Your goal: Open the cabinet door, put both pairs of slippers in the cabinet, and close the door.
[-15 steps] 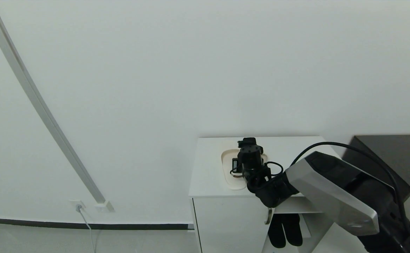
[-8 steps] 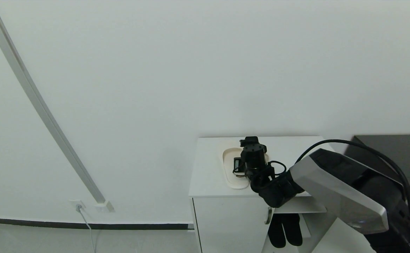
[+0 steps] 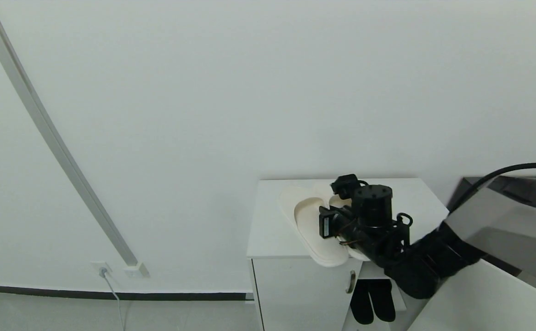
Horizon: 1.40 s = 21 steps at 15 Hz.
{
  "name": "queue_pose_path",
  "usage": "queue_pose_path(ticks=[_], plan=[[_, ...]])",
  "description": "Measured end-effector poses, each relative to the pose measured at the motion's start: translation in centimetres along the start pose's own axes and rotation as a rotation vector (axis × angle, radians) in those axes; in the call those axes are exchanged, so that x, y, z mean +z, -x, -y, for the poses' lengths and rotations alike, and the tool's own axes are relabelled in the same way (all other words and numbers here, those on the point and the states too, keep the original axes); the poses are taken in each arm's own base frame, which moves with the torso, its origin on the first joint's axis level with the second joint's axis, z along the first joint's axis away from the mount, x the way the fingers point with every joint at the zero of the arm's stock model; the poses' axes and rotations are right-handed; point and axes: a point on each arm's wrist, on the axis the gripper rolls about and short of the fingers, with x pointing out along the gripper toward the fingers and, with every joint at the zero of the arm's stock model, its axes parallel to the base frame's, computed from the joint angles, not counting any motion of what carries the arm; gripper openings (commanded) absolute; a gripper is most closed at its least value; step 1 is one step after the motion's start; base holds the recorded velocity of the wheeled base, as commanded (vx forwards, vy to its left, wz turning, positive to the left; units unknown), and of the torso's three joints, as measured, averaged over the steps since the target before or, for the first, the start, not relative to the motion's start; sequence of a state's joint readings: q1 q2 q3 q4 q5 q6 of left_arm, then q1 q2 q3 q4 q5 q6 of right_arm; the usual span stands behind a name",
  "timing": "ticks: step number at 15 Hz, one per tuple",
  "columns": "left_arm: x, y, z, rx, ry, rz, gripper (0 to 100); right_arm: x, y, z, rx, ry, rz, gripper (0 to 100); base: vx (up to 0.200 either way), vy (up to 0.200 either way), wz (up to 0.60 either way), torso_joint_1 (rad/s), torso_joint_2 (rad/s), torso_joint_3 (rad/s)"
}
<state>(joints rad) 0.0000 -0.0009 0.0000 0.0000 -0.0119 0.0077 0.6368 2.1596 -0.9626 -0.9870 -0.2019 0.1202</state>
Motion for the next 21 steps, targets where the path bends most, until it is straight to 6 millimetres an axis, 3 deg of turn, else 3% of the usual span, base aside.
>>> queue_pose_path(ticks=[5, 7, 10, 17, 21], plan=[[0.0, 0.0, 0.0, 0.000, 0.000, 0.000, 0, 1.2, 9.2, -0.5, 0.191, 0.202, 0.075, 0, 0.000, 0.000, 0.00, 0.000, 0.00, 0.000], [0.0, 0.0, 0.0, 0.000, 0.000, 0.000, 0, 1.8, 11.3, -0.3, 0.204, 0.286, 0.142, 0, 0.000, 0.000, 0.00, 0.000, 0.00, 0.000], [0.0, 0.0, 0.0, 0.000, 0.001, 0.000, 0, 2.2, 12.3, 0.2, 0.191, 0.314, 0.172, 0, 0.000, 0.000, 0.00, 0.000, 0.00, 0.000], [0.0, 0.0, 0.0, 0.000, 0.000, 0.000, 0, 2.4, 12.3, 0.5, 0.181, 0.311, 0.173, 0, -0.200, 0.000, 0.00, 0.007, 0.01, 0.003], [0.0, 0.0, 0.0, 0.000, 0.000, 0.000, 0, 2.3, 12.3, 0.5, 0.195, 0.312, 0.170, 0, 0.000, 0.000, 0.00, 0.000, 0.00, 0.000]])
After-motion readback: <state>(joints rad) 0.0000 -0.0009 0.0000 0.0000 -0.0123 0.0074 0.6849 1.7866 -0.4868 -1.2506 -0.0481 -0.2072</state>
